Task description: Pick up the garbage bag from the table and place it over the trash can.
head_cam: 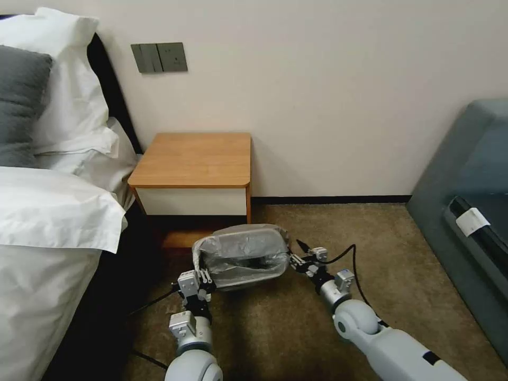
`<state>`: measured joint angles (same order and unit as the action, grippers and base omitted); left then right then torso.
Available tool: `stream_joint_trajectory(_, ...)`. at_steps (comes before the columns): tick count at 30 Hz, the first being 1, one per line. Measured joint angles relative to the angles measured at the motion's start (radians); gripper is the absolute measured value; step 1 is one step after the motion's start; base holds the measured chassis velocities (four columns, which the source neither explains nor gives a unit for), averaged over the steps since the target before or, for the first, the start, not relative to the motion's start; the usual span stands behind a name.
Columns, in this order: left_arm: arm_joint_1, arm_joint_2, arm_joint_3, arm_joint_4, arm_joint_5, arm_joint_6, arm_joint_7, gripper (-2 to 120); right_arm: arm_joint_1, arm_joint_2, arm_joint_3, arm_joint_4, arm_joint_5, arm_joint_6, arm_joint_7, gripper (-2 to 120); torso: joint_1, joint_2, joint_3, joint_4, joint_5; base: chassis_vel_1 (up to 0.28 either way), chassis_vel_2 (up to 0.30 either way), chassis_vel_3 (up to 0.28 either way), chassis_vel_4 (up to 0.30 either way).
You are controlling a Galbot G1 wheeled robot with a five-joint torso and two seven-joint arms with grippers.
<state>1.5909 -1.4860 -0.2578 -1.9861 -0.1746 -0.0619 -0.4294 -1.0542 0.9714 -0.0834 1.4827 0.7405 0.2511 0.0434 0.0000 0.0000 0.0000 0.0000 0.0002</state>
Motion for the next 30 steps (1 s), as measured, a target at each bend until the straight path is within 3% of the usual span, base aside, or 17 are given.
stream_joint_trajectory(6,-0.003,-0.001,0.002,0.001,0.005,-0.002,0.000,7,-0.034,-0.037,0.077,0.056,-0.115,0.042,-0.022,97,0.000,0.000,0.000,0.0000,0.0002,0.000,0.000,0.000,0.000)
stream_joint_trajectory(13,-0.010,-0.006,0.007,0.002,0.005,-0.002,0.000,7,-0.031,-0.040,0.064,0.071,-0.127,0.033,-0.019,100,0.000,0.000,0.000,0.0000,0.0005,0.000,0.000,0.000,0.000)
stream_joint_trajectory(16,-0.009,-0.006,0.007,0.000,0.006,-0.002,0.000,7,-0.023,-0.031,0.040,0.054,-0.094,0.017,-0.017,100,0.000,0.000,0.000,-0.0002,0.0004,0.000,0.000,0.000,0.000)
stream_joint_trajectory(23,0.007,-0.002,0.000,-0.006,0.005,-0.003,0.000,7,-0.012,-0.044,0.031,0.056,0.132,-0.063,-0.046,100,0.000,0.000,0.000,0.0001,-0.0005,0.000,0.000,0.000,0.000)
stream_joint_trajectory(30,0.005,-0.001,0.000,-0.006,0.001,-0.003,0.000,7,-0.044,-0.100,0.087,0.104,0.239,-0.084,-0.180,100,0.000,0.000,0.000,0.0002,-0.0007,0.000,0.000,0.000,0.000)
